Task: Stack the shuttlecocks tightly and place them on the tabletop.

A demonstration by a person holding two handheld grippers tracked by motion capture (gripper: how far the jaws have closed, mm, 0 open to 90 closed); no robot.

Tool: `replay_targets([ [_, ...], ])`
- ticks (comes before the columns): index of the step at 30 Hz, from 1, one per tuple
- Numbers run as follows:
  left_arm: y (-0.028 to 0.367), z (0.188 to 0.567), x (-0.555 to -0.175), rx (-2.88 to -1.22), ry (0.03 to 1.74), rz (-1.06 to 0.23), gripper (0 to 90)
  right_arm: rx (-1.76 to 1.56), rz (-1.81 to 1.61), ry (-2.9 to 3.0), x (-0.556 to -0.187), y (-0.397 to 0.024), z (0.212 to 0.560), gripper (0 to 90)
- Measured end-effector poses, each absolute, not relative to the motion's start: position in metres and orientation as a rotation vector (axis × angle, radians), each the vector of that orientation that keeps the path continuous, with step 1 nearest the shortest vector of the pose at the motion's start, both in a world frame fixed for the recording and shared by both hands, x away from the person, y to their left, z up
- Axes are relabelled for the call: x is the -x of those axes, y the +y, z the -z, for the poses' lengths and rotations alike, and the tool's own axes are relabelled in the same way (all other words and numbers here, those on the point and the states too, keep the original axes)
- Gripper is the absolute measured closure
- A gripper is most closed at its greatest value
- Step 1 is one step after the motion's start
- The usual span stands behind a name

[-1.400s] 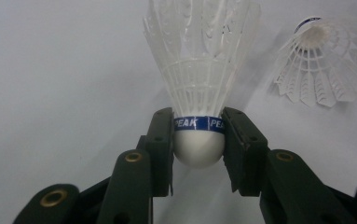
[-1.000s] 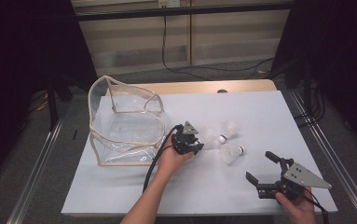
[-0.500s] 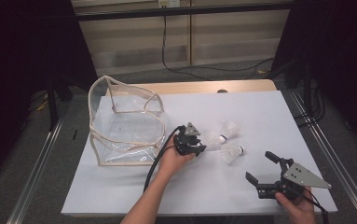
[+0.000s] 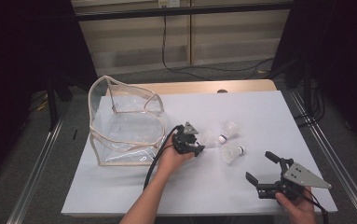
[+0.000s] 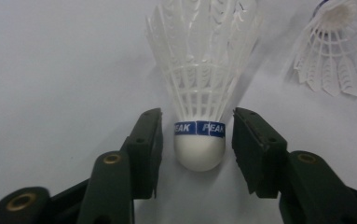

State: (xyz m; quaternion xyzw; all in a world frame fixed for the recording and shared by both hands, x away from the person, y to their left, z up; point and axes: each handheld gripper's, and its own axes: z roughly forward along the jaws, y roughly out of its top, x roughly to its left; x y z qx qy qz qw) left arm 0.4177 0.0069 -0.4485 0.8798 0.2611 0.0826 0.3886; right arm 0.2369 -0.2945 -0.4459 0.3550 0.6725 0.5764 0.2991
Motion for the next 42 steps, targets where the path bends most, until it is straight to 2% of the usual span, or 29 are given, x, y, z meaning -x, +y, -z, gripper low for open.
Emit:
replay_targets([
  [6, 0.006, 0.444, -0.417, -2.226, 0.652, -0.22, 51.6, -0.942, -1.528, 1.788, -0.237, -0.295, 0.446, 1.0],
  [20, 0.005, 0.449, -0.421, -2.27, 0.626, -0.238, 64.3, -0.942, -1.526, 1.789, -0.237, -0.295, 0.446, 1.0],
  [42, 0.004, 0.444, -0.427, -2.295, 0.567, -0.222, 65.5, -0.94, -1.524, 1.79, -0.237, -0.295, 0.446, 1.1],
])
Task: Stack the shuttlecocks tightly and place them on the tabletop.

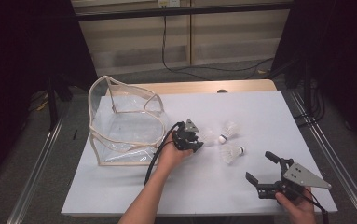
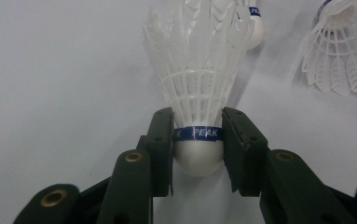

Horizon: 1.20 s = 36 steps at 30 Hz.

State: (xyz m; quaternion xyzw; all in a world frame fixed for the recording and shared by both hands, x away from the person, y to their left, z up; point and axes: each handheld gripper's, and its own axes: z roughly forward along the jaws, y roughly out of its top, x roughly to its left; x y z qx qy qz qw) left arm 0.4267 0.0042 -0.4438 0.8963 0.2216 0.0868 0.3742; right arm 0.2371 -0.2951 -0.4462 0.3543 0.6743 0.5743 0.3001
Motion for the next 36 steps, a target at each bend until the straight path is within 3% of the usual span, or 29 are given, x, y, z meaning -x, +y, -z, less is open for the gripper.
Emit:
replay_targets([
  [15, 0.0034, 0.4429, -0.4233, -2.312, 0.536, -0.178, 65.2, -0.944, -1.529, 1.79, -0.2372, -0.2944, 0.4465, 1.0],
  [19, 0.0035, 0.4445, -0.4244, -2.311, 0.574, -0.184, 54.3, -0.942, -1.526, 1.792, -0.2372, -0.2945, 0.4466, 1.1],
  [22, 0.0044, 0.4439, -0.4239, -2.31, 0.579, -0.201, 51.5, -0.943, -1.527, 1.789, -0.2371, -0.2947, 0.4465, 1.1],
  [36, 0.0041, 0.444, -0.4237, -2.318, 0.597, -0.198, 56.0, -0.943, -1.525, 1.792, -0.2369, -0.295, 0.4465, 1.1],
])
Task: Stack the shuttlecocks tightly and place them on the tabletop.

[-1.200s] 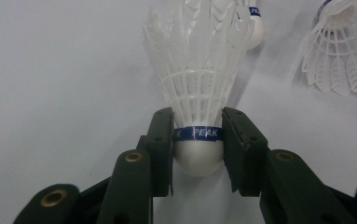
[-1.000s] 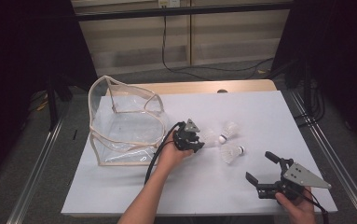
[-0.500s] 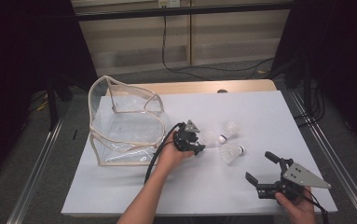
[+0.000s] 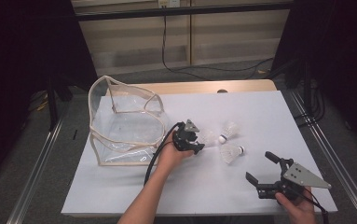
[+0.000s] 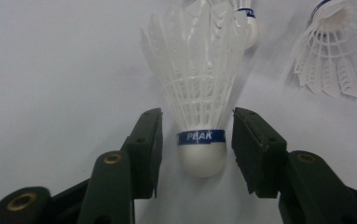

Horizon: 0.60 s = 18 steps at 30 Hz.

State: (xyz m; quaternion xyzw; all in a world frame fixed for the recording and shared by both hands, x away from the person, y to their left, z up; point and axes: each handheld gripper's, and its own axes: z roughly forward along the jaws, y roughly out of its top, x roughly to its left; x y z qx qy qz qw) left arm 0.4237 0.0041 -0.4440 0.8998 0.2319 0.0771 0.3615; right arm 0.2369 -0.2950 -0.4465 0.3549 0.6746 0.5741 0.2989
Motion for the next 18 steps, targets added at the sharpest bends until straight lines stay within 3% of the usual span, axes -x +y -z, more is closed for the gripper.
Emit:
replay_targets([
  [8, 0.0047, 0.4453, -0.4239, -2.34, 0.567, -0.185, 64.5, -0.943, -1.521, 1.79, -0.2366, -0.2958, 0.4462, 1.1],
  [18, 0.0129, 0.4443, -0.4276, -2.357, 0.559, -0.245, 65.2, -0.943, -1.52, 1.79, -0.2366, -0.296, 0.4462, 1.1],
])
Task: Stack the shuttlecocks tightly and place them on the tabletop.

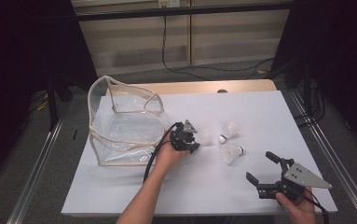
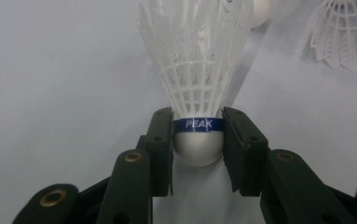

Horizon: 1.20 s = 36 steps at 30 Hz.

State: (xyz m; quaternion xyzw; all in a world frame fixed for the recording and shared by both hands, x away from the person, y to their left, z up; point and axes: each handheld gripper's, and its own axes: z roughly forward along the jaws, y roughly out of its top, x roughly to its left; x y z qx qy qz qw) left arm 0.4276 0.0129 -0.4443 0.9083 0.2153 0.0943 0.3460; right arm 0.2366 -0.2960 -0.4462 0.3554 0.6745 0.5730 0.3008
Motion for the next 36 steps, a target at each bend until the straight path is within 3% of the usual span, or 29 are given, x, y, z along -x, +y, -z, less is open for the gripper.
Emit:
replay_targets([
  [6, 0.011, 0.445, -0.427, -2.354, 0.565, -0.228, 64.4, -0.939, -1.522, 1.791, -0.237, -0.295, 0.446, 1.1],
  [12, 0.011, 0.445, -0.426, -2.343, 0.591, -0.231, 53.7, -0.945, -1.52, 1.791, -0.236, -0.296, 0.446, 1.1],
  [36, 0.008, 0.441, -0.418, -2.226, 0.656, -0.239, 41.7, -0.946, -1.524, 1.797, -0.237, -0.294, 0.447, 1.1],
])
